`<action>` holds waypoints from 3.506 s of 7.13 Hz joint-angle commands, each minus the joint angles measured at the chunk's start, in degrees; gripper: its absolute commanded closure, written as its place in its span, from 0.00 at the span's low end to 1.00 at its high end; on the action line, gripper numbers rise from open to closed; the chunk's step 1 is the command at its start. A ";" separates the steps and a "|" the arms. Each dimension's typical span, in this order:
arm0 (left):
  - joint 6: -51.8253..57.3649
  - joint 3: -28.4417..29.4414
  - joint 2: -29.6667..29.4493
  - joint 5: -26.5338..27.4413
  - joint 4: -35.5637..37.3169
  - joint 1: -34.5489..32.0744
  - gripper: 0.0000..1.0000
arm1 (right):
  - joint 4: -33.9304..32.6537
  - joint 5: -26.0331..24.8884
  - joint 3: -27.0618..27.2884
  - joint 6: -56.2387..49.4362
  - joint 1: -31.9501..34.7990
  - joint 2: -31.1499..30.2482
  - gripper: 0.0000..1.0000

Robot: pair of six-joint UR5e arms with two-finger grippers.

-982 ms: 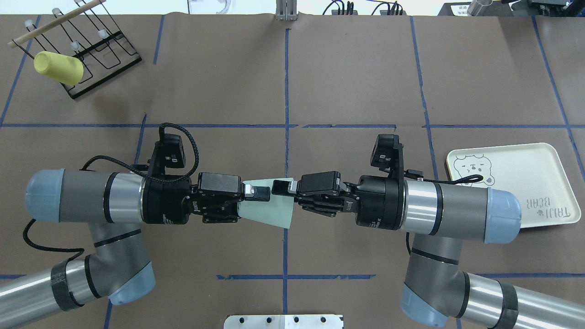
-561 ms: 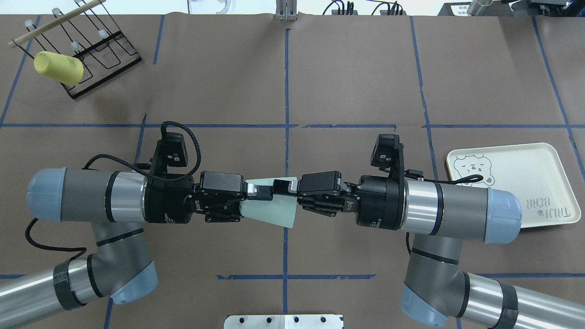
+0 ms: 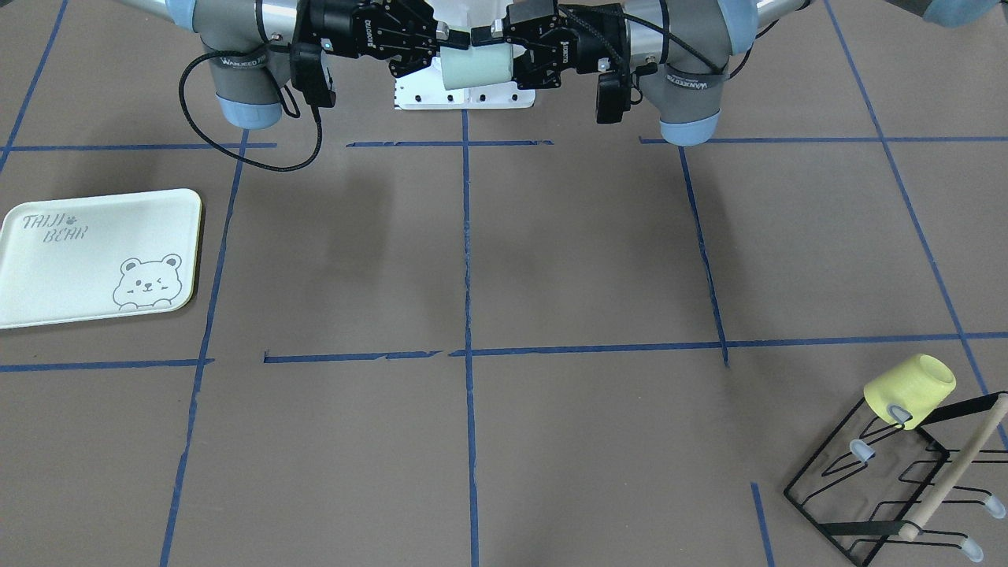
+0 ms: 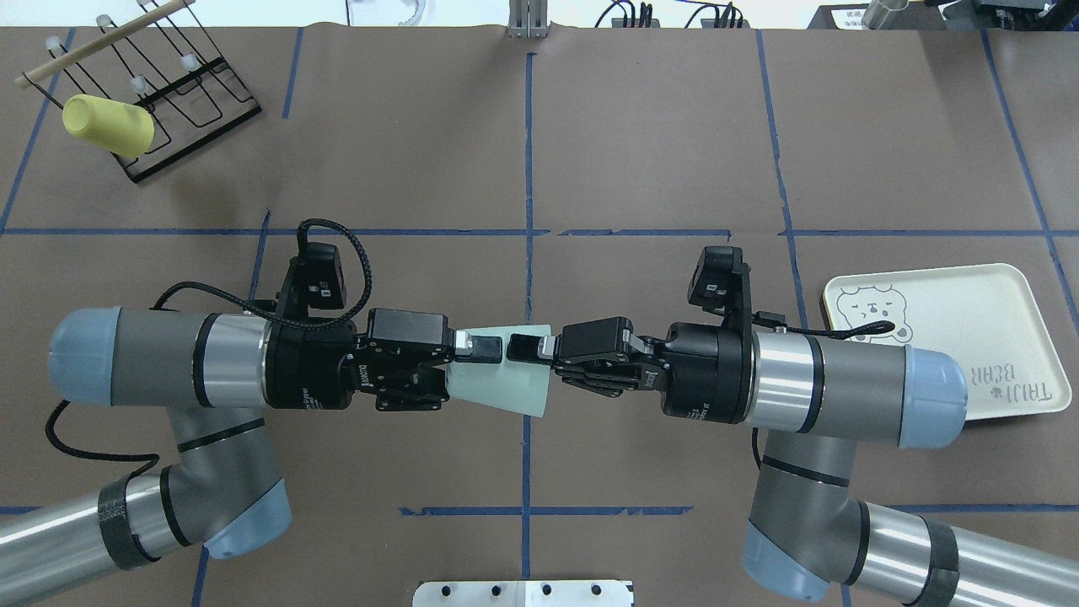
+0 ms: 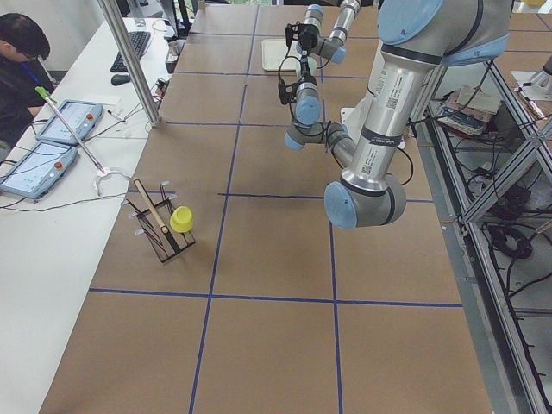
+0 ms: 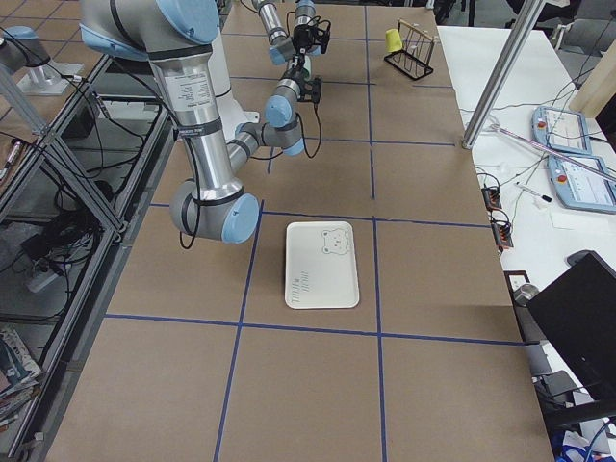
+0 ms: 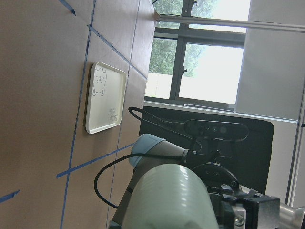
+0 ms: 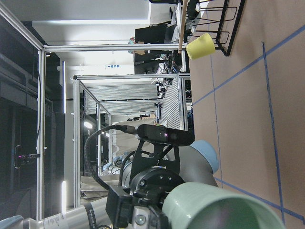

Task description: Left arm grabs green cup and hands to right arm on tray

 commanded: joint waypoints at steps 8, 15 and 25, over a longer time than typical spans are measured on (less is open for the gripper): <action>0.40 4.68 -0.30 2.69 12.52 -11.71 0.00 | -2.08 -0.11 -0.10 -0.39 0.73 -0.55 1.00; 60.47 -7.30 4.50 -14.88 79.69 -31.49 0.00 | -69.47 23.62 5.50 -32.55 23.40 -1.16 1.00; 127.67 -15.88 42.12 -22.34 104.90 -66.29 0.00 | -81.29 25.38 17.13 -71.93 35.72 -29.72 1.00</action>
